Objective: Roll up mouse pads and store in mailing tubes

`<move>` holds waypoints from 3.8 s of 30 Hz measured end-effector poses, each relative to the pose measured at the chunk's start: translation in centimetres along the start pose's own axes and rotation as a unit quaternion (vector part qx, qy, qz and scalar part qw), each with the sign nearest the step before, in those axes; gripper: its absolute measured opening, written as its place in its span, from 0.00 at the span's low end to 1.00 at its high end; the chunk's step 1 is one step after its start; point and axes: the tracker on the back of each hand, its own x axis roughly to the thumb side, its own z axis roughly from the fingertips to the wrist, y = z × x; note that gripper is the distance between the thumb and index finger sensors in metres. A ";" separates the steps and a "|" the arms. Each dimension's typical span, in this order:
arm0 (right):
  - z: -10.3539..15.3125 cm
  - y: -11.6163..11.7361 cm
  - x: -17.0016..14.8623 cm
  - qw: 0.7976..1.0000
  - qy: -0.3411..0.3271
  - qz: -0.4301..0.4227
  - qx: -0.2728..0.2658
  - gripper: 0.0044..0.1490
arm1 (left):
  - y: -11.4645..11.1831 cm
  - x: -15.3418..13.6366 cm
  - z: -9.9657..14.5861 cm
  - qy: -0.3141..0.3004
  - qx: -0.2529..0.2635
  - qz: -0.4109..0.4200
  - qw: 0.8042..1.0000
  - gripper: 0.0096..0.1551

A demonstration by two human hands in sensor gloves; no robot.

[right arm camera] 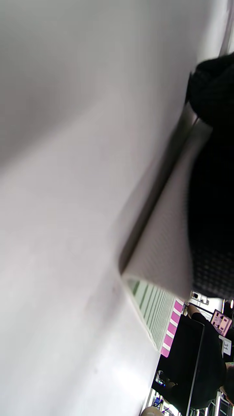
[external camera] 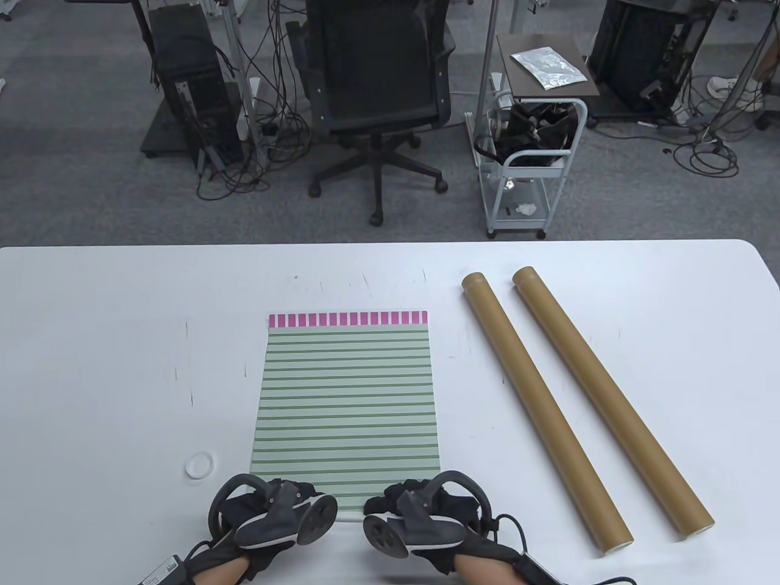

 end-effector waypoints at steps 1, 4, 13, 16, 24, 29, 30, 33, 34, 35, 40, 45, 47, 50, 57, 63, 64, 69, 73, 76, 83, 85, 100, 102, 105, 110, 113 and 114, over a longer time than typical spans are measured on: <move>0.0 -0.1 0.2 1.000 0.002 0.016 -0.008 0.29 | -0.1 0.0 0.0 0.001 -0.001 0.000 1.000 0.21; 0.0 -0.5 0.9 0.997 -0.002 0.065 -0.031 0.27 | -0.3 -0.1 0.0 0.005 -0.006 0.007 1.000 0.21; 0.0 -0.5 -0.7 0.998 0.014 -0.053 0.026 0.28 | -0.5 -1.1 -0.9 -0.002 -0.087 0.084 0.993 0.34; -0.1 -0.2 -0.9 0.999 0.033 -0.030 0.016 0.31 | -0.8 -1.2 -1.5 0.038 -0.082 0.040 0.995 0.40; -0.1 0.2 0.3 0.999 -0.012 0.010 0.041 0.50 | -0.9 -1.1 -2.0 0.067 -0.095 -0.013 0.993 0.44; 0.1 0.5 1.1 0.996 -0.031 0.070 0.041 0.42 | -0.7 -0.8 -1.8 0.066 -0.085 -0.032 0.994 0.43; 0.0 0.6 1.0 0.997 -0.027 0.056 0.047 0.42 | -0.7 -0.8 -1.8 0.065 -0.082 -0.039 0.994 0.43; -0.6 0.4 0.8 0.997 -0.021 0.029 0.074 0.40 | -0.6 -0.8 -2.1 0.073 -0.100 -0.038 0.992 0.42; -0.8 0.3 0.9 0.996 -0.022 0.030 0.080 0.40 | -0.5 -0.7 -2.1 0.074 -0.101 -0.040 0.991 0.42; -0.9 0.1 0.9 0.996 -0.022 0.030 0.084 0.39 | -0.4 -0.6 -2.0 0.072 -0.095 -0.049 0.992 0.42; -0.6 -0.2 0.4 0.999 -0.011 -0.031 0.042 0.37 | 0.1 0.4 -0.9 0.028 -0.050 -0.047 0.997 0.29; -0.6 -0.1 0.0 0.999 -0.003 -0.041 0.023 0.35 | 0.3 1.0 -0.5 0.000 -0.049 -0.024 0.999 0.21; -0.7 -0.1 -0.1 0.999 -0.003 -0.041 0.030 0.33 | 0.2 1.5 -0.2 -0.012 -0.040 -0.029 0.999 0.26; -0.8 -0.2 0.2 0.998 -0.014 -0.026 0.053 0.32 | 0.2 2.0 0.1 -0.019 -0.022 -0.048 0.998 0.27; -0.1 -0.6 0.8 0.999 -0.026 0.021 0.037 0.39 | 0.5 1.3 0.3 -0.034 -0.019 0.005 0.999 0.27; -0.7 -0.8 0.7 0.999 -0.014 0.025 0.035 0.37 | 0.7 1.0 0.4 -0.030 0.001 -0.007 1.000 0.33; -0.7 -0.9 0.7 0.999 -0.012 0.028 0.036 0.37 | 0.8 1.2 0.5 -0.025 0.008 -0.008 1.000 0.31; -0.8 -1.0 1.0 0.999 -0.002 0.035 0.024 0.40 | 1.1 1.9 0.1 -0.023 0.005 -0.032 0.999 0.26; -0.7 -0.7 0.6 0.999 0.011 0.024 0.022 0.39 | 0.9 1.5 0.3 -0.020 0.019 -0.027 0.999 0.25; -0.7 -0.8 0.5 0.999 0.015 0.027 0.015 0.35 | 0.8 1.0 0.1 -0.016 0.012 -0.009 1.000 0.25; -0.4 -1.2 0.8 0.999 0.001 0.055 0.001 0.32 | 0.7 -0.2 -0.4 -0.022 -0.028 0.048 0.998 0.33; -0.2 -1.2 0.6 1.000 -0.005 0.018 0.022 0.31 | 0.7 -0.3 -0.4 -0.034 -0.067 0.078 0.994 0.33; -0.2 -0.2 0.1 0.999 -0.002 -0.007 0.052 0.39 | -0.1 0.3 -1.4 0.031 -0.049 -0.036 0.998 0.35; -0.5 -0.2 0.0 0.998 0.000 -0.008 0.056 0.38 | 0.1 1.0 -0.8 0.001 -0.030 -0.040 0.999 0.30; -0.9 -0.1 -0.1 0.997 0.000 -0.001 0.073 0.37 | 0.4 1.6 0.1 -0.027 0.002 -0.038 0.999 0.23; -1.1 0.1 -0.5 0.996 0.011 -0.016 0.083 0.37 | 0.6 1.2 0.1 -0.028 -0.009 -0.002 1.000 0.32; -0.6 -0.1 -0.6 0.999 0.041 -0.013 0.029 0.37 | 0.6 1.3 0.0 -0.010 0.018 -0.030 0.999 0.28; -0.4 -0.5 -0.7 0.999 0.043 0.001 0.004 0.37 | 0.7 1.3 -0.1 -0.004 0.016 -0.028 0.999 0.27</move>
